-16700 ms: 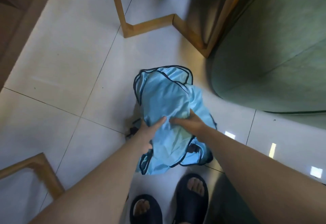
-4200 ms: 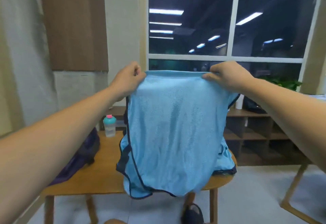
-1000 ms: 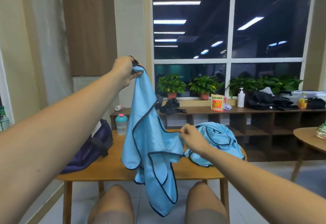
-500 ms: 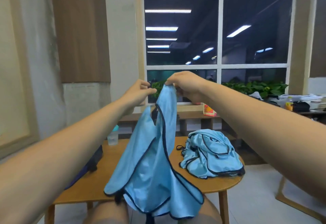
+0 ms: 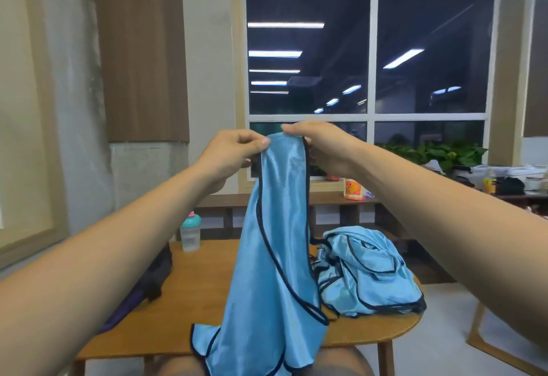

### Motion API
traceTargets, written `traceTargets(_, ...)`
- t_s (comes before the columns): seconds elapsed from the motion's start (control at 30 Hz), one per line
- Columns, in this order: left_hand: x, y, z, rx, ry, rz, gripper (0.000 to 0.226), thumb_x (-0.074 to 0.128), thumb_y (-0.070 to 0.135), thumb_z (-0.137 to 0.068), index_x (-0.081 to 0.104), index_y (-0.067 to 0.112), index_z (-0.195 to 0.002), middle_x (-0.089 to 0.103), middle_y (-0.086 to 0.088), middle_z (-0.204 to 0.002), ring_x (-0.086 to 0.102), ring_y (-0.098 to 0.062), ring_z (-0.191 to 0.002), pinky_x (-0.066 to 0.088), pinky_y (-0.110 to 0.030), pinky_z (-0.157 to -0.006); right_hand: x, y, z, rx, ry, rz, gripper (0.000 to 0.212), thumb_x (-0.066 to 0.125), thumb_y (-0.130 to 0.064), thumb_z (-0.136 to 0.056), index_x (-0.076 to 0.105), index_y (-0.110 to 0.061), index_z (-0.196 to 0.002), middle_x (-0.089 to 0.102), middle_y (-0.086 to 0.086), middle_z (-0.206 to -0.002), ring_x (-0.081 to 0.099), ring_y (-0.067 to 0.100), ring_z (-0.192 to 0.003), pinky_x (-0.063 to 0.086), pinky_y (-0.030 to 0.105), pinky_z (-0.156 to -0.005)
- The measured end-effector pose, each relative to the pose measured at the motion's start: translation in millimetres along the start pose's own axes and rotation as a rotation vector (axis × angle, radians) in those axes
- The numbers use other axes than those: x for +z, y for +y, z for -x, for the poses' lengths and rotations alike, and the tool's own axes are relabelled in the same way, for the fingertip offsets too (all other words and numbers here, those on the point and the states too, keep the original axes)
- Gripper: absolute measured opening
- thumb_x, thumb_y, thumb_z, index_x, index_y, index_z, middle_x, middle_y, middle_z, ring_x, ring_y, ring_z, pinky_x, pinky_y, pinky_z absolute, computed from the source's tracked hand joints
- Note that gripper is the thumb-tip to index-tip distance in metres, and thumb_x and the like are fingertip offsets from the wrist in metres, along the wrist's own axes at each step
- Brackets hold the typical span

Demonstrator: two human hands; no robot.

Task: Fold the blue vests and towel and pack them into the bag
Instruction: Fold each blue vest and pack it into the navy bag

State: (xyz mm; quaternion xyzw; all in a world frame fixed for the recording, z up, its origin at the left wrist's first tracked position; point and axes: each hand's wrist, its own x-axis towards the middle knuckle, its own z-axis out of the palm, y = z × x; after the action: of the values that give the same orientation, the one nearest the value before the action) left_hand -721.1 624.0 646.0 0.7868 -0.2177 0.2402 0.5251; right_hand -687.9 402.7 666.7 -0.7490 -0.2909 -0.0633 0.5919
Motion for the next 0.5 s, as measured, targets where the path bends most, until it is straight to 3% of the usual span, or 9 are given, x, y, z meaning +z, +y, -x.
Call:
traceTargets(0.1,-4.1,7.5,-5.3,0.012,0.0,-0.006,0.023,0.072,0.038,-0.1,0.079,0.016,-0.103,0.078,0.005,-0.098,0.069,-0.009,-0.092,0.048,-0.027,-0.081,4.8,10.3,2.7,-0.026,-0.025,0.064,0.055,0.091,-0.049,-0.078,0.075,-0.019,-0.122,0.076,0.004,-0.122,0.071,0.025,-0.118,0.052,0.043,-0.103)
traceTargets(0.23,-2.7,19.3,-10.2,0.016,-0.054,0.025,0.025,0.066,0.039,-0.104,0.075,0.015,-0.107,0.073,0.004,-0.101,0.065,-0.009,-0.091,0.051,-0.028,-0.082,3.6,16.1,2.5,-0.055,-0.031,0.078,0.05,0.091,-0.041,-0.079,0.076,-0.011,-0.116,0.076,0.015,-0.12,0.073,0.029,-0.108,0.053,0.054,-0.107)
traceTargets(0.4,3.8,24.2,-5.1,0.023,-0.04,0.024,0.034,0.069,0.042,-0.101,0.066,0.012,-0.118,0.071,0.002,-0.103,0.066,-0.011,-0.091,0.056,-0.023,-0.075,3.0,11.0,1.8,-0.152,0.043,-0.042,0.033,0.079,-0.032,-0.092,0.076,-0.014,-0.12,0.074,0.015,-0.123,0.069,0.038,-0.118,0.054,0.053,-0.107)
traceTargets(0.5,17.6,17.6,8.4,0.0,-0.093,-0.108,0.045,0.076,0.045,-0.095,0.056,0.025,-0.129,0.07,0.004,-0.103,0.07,-0.009,-0.087,0.055,-0.02,-0.067,0.1,4.1,0.3,-0.185,0.117,-0.021,0.027,0.078,-0.033,-0.092,0.072,-0.01,-0.105,0.072,0.013,-0.106,0.069,0.034,-0.097,0.054,0.048,-0.093)
